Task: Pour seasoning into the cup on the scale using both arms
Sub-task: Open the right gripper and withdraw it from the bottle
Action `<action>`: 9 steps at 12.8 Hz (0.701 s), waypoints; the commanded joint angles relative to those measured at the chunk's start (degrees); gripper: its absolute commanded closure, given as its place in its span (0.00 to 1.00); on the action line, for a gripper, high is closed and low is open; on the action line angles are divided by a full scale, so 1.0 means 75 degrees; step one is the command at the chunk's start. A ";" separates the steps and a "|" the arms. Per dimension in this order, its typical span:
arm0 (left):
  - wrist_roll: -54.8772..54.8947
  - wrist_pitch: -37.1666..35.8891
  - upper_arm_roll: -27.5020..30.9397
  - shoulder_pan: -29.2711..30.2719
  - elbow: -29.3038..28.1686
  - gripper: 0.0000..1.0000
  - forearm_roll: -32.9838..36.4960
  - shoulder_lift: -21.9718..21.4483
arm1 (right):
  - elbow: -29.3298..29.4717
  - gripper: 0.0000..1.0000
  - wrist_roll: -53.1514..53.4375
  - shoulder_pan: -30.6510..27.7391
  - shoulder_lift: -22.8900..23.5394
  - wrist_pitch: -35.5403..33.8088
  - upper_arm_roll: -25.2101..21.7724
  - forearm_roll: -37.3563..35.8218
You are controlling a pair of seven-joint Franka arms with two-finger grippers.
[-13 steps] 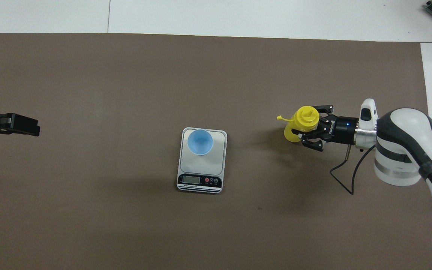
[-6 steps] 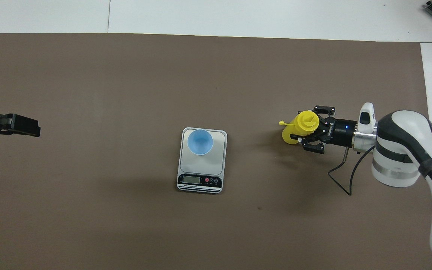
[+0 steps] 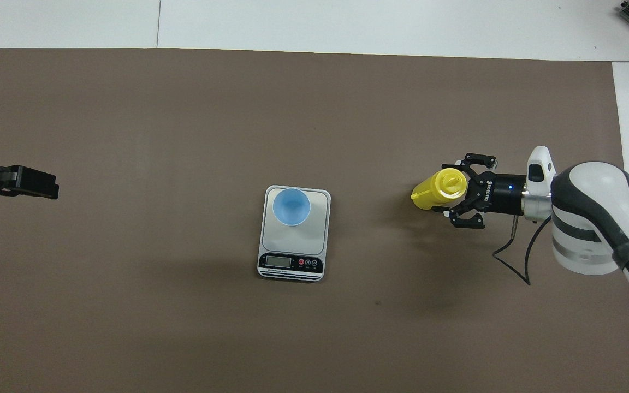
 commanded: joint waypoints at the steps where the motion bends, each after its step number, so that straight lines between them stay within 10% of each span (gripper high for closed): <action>1: -0.0051 -0.0067 0.0024 -0.0009 -0.0153 0.00 0.0077 -0.0172 | -0.0057 0.00 0.0438 -0.0221 -0.0475 -0.0053 0.0039 -0.1455; 9: -0.0051 -0.0067 0.0024 -0.0009 -0.0153 0.00 0.0077 -0.0172 | 0.1125 0.00 0.1995 -0.0164 -0.0992 -0.0194 0.0062 -0.4668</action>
